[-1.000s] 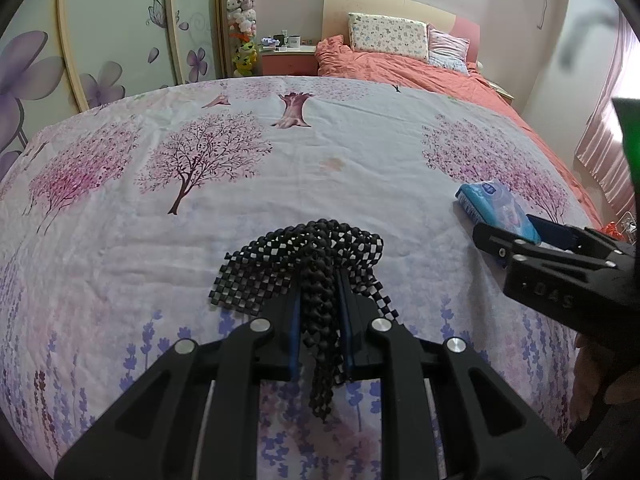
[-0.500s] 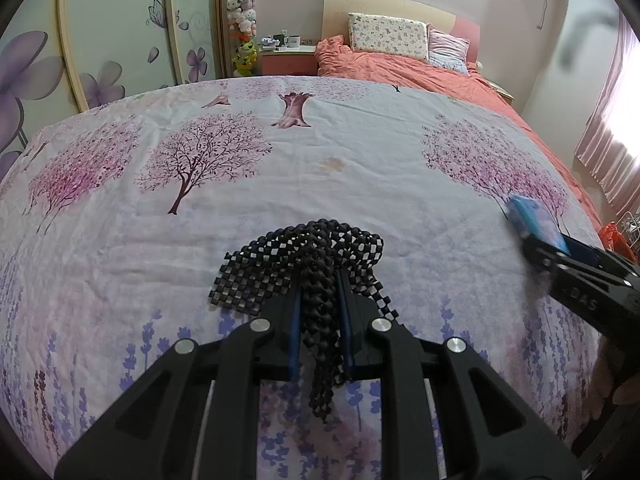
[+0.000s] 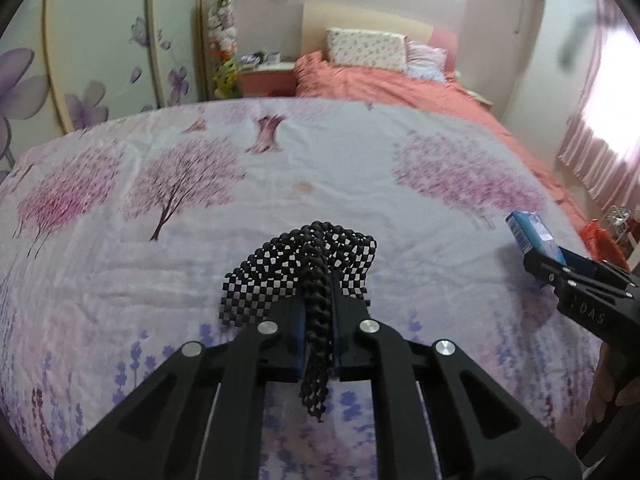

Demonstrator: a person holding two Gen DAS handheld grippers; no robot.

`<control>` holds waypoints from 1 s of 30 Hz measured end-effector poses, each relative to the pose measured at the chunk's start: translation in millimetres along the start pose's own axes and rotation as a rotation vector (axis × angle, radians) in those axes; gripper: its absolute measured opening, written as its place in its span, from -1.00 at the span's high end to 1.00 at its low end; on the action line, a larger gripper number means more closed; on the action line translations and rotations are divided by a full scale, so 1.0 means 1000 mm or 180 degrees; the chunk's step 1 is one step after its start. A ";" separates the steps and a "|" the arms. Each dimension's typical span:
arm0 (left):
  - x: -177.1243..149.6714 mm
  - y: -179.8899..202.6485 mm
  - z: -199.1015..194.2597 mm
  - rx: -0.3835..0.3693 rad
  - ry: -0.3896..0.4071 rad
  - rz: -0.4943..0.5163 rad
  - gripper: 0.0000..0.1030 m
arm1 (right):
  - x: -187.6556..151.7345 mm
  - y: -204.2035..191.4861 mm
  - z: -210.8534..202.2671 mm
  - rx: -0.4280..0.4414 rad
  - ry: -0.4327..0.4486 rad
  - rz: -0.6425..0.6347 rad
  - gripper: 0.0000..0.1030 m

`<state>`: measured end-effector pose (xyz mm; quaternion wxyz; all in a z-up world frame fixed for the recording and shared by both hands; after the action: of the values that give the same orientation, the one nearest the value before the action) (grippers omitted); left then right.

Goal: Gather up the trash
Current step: 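Carry the mesh pad and tissue pack over the basket and open both grippers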

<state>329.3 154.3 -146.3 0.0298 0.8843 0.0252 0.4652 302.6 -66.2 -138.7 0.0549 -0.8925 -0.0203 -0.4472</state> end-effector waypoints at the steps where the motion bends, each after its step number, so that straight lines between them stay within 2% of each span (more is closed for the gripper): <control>1: 0.003 0.005 -0.003 -0.0043 0.0048 0.0015 0.81 | 0.001 0.003 -0.008 0.0012 0.0053 0.0005 0.00; 15: 0.033 0.086 -0.049 -0.0483 0.0352 0.0157 0.81 | 0.017 0.044 -0.084 0.0001 0.0652 0.0259 0.00; 30: 0.046 0.204 -0.084 -0.1163 0.0427 0.0329 0.81 | 0.019 0.123 -0.149 -0.0425 0.1161 0.0607 0.00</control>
<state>289.7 -43.8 -46.1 0.1640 0.8314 -0.1031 0.5209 205.3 -205.5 -44.9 0.0405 -0.7964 0.1042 -0.5943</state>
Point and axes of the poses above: each gripper's, at about its wrist camera, not at the fingertips, and z roughly the way its jaws point, y to its right, x to its top, the point moved 8 cm from there along z, roughly the way its jaws point, and after that the axes turned 12 degrees about y, right-handed, at the moved point
